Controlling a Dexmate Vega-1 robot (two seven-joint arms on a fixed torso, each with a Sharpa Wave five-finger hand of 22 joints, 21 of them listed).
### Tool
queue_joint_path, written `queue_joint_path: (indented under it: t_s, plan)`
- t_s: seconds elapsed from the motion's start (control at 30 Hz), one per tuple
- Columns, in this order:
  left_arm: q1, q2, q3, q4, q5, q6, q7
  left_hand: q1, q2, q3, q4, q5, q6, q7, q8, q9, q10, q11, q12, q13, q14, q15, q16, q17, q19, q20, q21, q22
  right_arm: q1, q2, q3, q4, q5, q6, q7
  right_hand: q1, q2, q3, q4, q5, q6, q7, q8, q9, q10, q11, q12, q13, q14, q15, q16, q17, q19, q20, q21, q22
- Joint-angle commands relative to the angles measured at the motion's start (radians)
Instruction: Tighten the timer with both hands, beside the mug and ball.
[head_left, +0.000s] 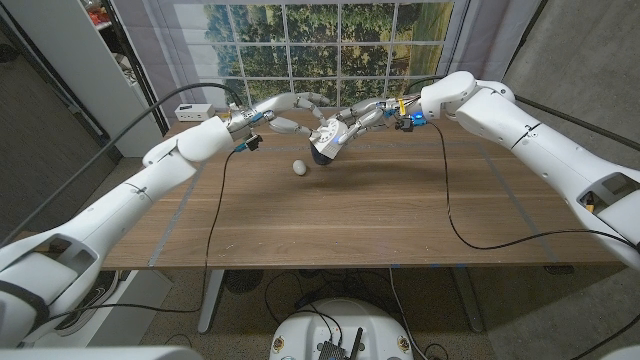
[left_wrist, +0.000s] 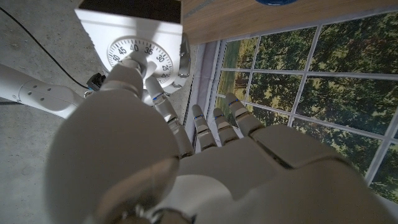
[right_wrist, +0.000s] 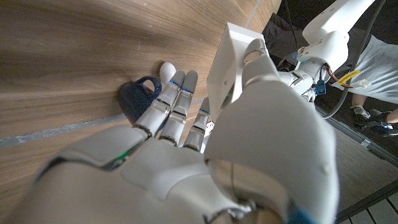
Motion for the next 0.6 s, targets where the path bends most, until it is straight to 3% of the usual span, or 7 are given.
queue_joint_path:
  t_s: [0.03,0.37,0.6]
  plan:
    - [0.019,-0.004,0.001,-0.028,0.004,0.021,0.018,-0.013,0.0,-0.009,0.002,0.009,0.013,0.005,0.0,0.002,0.016,-0.002,0.003,0.002,0.013,-0.045,0.006,0.004,0.012,0.0,0.005,0.006,-0.017,-0.009,0.01,-0.013,0.015,0.012,-0.001,-0.052,0.067,0.007,0.003,0.001,0.009,-0.003,0.007,0.001,0.017,0.005,0.113,0.187,0.012,-0.178,-0.005,0.006,-0.001,-0.001,-0.002,0.001]
    - [0.026,0.002,0.007,-0.054,0.017,0.044,0.015,0.011,0.019,-0.007,-0.001,0.021,0.041,-0.001,0.004,0.004,0.019,-0.01,0.002,0.002,0.019,-0.044,0.007,0.003,0.016,0.002,0.007,0.007,-0.029,-0.018,0.018,-0.029,0.029,0.014,0.002,-0.056,0.068,0.008,0.002,0.0,0.012,-0.003,0.006,0.002,0.021,0.008,0.116,0.191,0.015,-0.177,-0.01,0.01,-0.002,-0.001,-0.003,0.001]
    - [0.025,0.004,0.014,-0.063,0.023,0.046,0.005,0.033,0.033,-0.008,-0.006,0.029,0.071,0.01,0.013,0.007,0.023,-0.024,0.003,0.001,0.019,-0.043,0.006,0.003,0.017,0.003,0.008,0.008,-0.033,-0.017,0.023,-0.034,0.04,0.016,0.003,-0.059,0.068,0.008,0.002,0.0,0.015,-0.002,0.005,0.002,0.019,0.008,0.116,0.194,0.016,-0.177,-0.013,0.013,-0.001,-0.002,-0.003,0.001]
